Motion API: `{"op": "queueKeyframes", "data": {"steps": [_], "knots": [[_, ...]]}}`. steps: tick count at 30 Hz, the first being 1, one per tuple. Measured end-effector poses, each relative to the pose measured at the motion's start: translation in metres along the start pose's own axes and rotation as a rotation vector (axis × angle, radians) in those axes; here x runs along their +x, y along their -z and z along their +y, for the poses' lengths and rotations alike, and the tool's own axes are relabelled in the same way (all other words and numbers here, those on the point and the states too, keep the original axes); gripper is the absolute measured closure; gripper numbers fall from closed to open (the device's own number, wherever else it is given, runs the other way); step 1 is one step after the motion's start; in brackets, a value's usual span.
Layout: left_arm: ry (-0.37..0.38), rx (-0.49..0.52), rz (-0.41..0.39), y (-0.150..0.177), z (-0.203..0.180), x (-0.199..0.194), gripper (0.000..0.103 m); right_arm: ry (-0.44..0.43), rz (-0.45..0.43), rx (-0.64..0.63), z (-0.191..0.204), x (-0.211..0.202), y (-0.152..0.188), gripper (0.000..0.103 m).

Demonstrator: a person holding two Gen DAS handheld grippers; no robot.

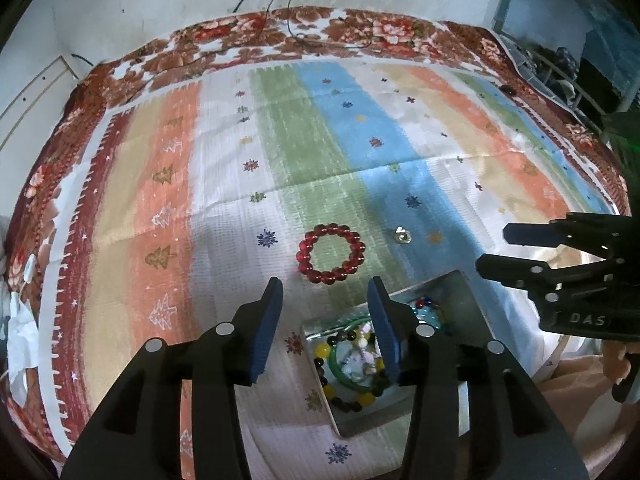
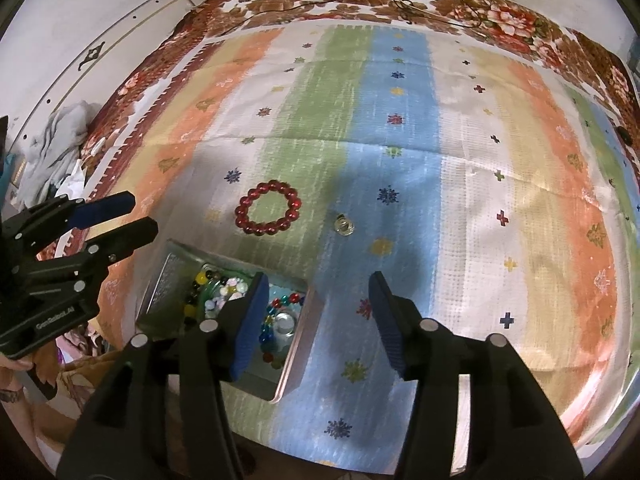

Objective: Organize jewelry
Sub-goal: 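Move the left tool to the plain dark-red bead bracelet while the right tool approaches the gold ring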

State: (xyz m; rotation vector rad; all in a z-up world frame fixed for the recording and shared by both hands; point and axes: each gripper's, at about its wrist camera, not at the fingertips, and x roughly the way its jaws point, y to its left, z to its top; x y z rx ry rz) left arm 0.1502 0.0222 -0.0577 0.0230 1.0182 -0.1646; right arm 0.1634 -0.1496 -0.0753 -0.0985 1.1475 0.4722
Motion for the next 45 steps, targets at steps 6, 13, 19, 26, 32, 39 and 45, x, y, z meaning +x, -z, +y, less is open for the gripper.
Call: {"op": "queueKeyframes", "data": {"steps": [6,13,19,26,32,39,45], "knots": [[0.016,-0.035,0.032,-0.01,0.01,0.018,0.053,0.026,0.037,0.0,-0.006,0.019,-0.007,0.043],[0.02,-0.036,0.07,-0.019,0.009,0.039,0.051,0.047,0.079,0.02,-0.022,0.041,-0.016,0.043],[0.011,-0.014,0.104,-0.029,0.012,0.057,0.049,0.044,0.091,0.037,-0.028,0.05,-0.024,0.043],[0.011,0.014,0.149,-0.036,0.01,0.079,0.049,0.037,0.098,0.027,-0.027,0.054,-0.028,0.042],[0.001,0.017,0.182,-0.035,0.015,0.093,0.049,0.043,0.118,0.029,-0.03,0.068,-0.033,0.04],[-0.005,0.039,0.209,-0.036,0.02,0.104,0.049,0.057,0.15,0.009,-0.03,0.086,-0.038,0.04],[-0.01,0.068,0.227,-0.037,0.019,0.114,0.049,0.069,0.179,-0.019,-0.029,0.103,-0.042,0.04]]}}
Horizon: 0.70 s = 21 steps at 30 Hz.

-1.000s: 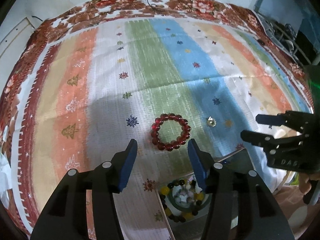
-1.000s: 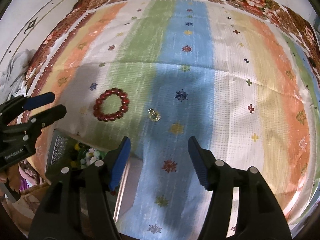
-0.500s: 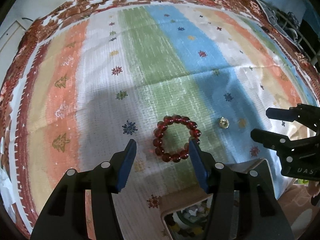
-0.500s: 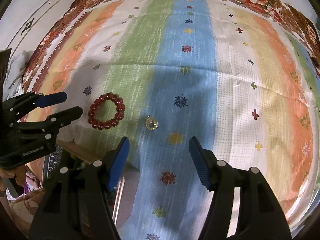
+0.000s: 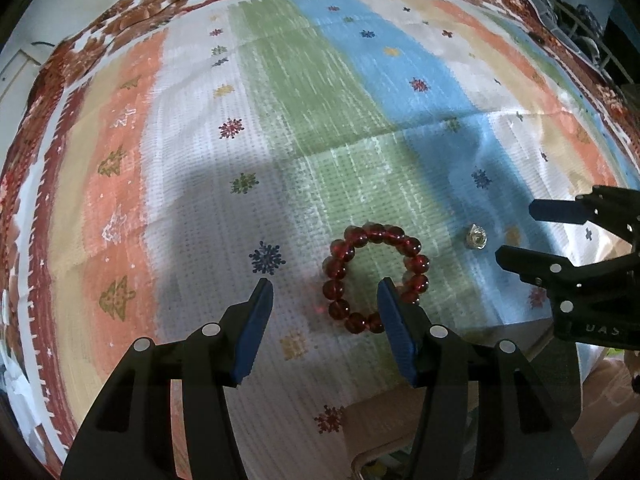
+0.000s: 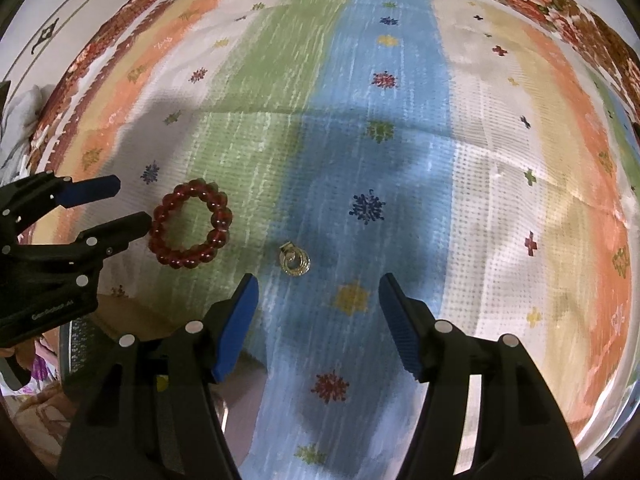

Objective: Organize jewelry
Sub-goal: 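Move the left tool to the plain dark-red bead bracelet while the right tool approaches the gold ring, then close the left tool on the dark-red bracelet while the right tool closes on the gold ring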

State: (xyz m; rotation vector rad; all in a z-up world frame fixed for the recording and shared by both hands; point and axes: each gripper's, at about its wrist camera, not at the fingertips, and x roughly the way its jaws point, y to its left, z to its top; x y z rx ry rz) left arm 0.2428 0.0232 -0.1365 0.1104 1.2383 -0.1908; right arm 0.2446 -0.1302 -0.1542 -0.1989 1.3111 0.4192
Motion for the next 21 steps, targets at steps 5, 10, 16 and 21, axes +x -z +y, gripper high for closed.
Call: {"op": "queueKeyframes", "data": {"steps": [5,10,16,21], "knots": [[-0.014,0.038,0.021,-0.003,-0.003,0.01,0.049,0.015,0.026,-0.012,0.001,0.016,-0.009,0.04],[-0.017,0.061,0.037,-0.007,-0.002,0.019,0.049,0.016,0.037,-0.032,0.007,0.025,-0.016,0.04],[-0.005,0.093,0.053,-0.008,-0.007,0.027,0.049,0.029,0.043,-0.045,0.012,0.034,-0.024,0.039],[-0.017,0.137,0.084,-0.011,-0.011,0.036,0.049,0.044,0.043,-0.064,0.017,0.038,-0.025,0.039]]}}
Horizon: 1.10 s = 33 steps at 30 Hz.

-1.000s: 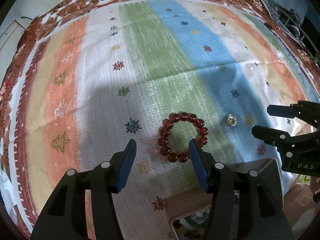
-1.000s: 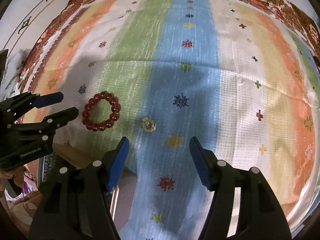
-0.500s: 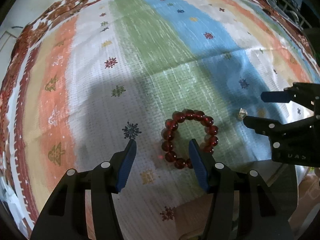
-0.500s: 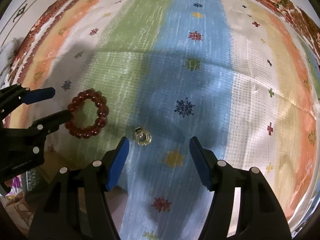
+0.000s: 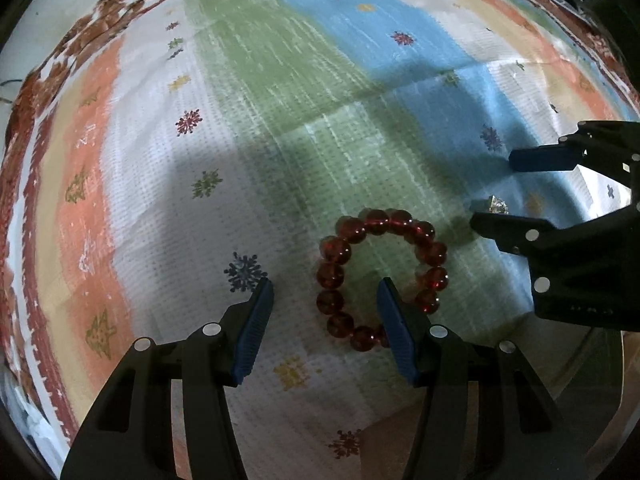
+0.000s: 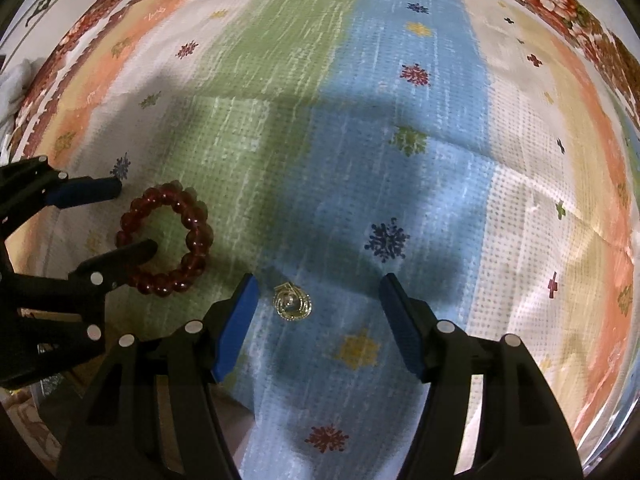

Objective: Organize jewelry
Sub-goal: 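Close the left tool on the dark-red bracelet while the right tool closes on the gold ring, then lift the bracelet and ring with both tools and carry them over the tin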

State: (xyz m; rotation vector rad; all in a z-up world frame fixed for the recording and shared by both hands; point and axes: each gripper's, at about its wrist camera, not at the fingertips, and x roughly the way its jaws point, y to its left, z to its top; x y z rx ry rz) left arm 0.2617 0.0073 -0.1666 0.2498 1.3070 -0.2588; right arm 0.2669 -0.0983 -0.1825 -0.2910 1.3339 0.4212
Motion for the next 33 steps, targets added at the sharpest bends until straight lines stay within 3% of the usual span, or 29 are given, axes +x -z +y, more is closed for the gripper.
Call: {"op": "queueKeyframes", "data": {"steps": [5,7,9,11,14,16,17,33], "knots": [[-0.003,0.005,0.016,-0.002,0.001,0.004,0.055,0.017,-0.001,-0.007,0.003,0.002,0.0,0.044],[-0.01,-0.001,0.016,-0.002,0.005,0.006,0.064,0.022,-0.001,-0.005,0.004,0.002,0.0,0.048],[-0.022,-0.01,0.01,-0.001,0.011,0.007,0.082,0.021,0.002,-0.001,0.007,-0.001,0.002,0.052],[-0.031,-0.023,0.01,0.001,0.017,0.007,0.089,0.015,0.004,-0.003,0.003,-0.003,0.003,0.057],[0.0,-0.045,0.004,0.002,0.024,0.008,0.09,0.002,0.008,0.002,-0.004,-0.003,0.004,0.066],[0.007,-0.057,0.001,0.003,0.026,0.007,0.09,-0.007,0.008,0.019,-0.01,-0.004,0.004,0.082],[0.008,-0.065,-0.004,0.003,0.027,0.007,0.09,-0.02,0.01,0.031,-0.013,-0.005,0.004,0.085],[0.007,-0.088,-0.088,0.009,0.022,-0.019,0.09,-0.026,-0.018,0.033,-0.023,-0.021,0.01,0.087]]}}
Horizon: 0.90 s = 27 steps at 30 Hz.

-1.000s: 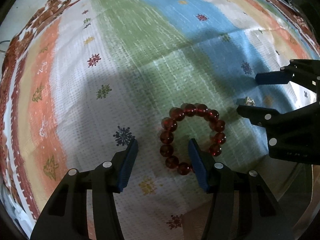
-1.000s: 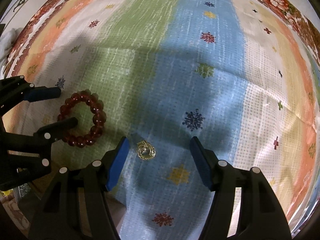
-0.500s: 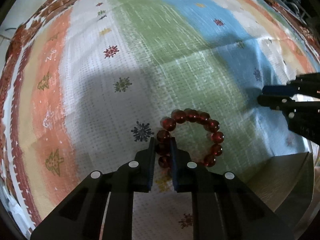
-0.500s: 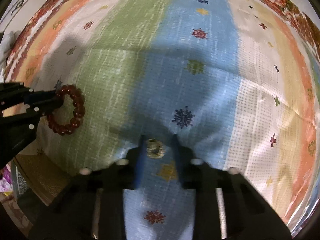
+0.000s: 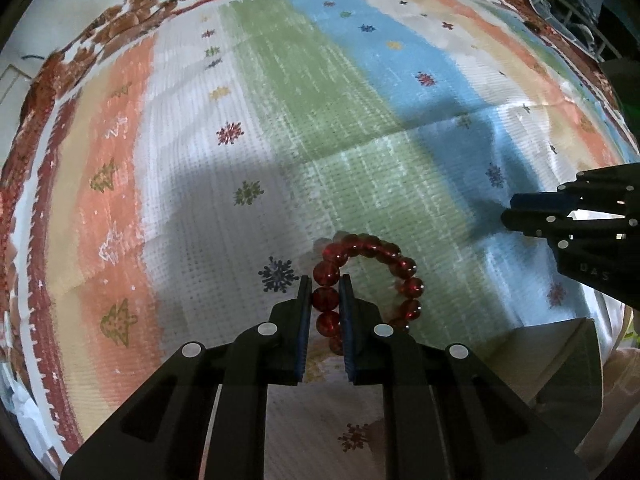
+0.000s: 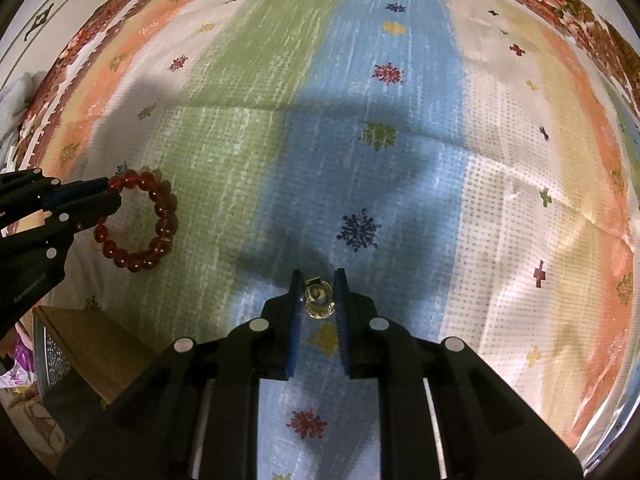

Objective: Organize jewelry
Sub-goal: 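Lift the bracelet and ring with both tools and carry them over the tin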

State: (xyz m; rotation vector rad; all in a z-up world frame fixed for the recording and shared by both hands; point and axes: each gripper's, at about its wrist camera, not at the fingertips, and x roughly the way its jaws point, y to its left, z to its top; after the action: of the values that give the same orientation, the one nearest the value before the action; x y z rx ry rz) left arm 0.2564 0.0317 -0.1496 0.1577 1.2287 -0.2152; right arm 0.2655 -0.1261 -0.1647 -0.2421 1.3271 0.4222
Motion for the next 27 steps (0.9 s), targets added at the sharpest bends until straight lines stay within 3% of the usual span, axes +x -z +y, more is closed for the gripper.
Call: {"op": "queueKeyframes", "data": {"steps": [10,27], "knots": [[0.007,0.003,-0.028,-0.001,-0.014,-0.021,0.09,0.0,-0.037,-0.004,0.008,-0.017,0.008,0.087],[0.002,-0.042,-0.162,0.003,-0.018,-0.077,0.09,-0.035,-0.17,0.038,0.023,-0.066,0.012,0.087]]}}
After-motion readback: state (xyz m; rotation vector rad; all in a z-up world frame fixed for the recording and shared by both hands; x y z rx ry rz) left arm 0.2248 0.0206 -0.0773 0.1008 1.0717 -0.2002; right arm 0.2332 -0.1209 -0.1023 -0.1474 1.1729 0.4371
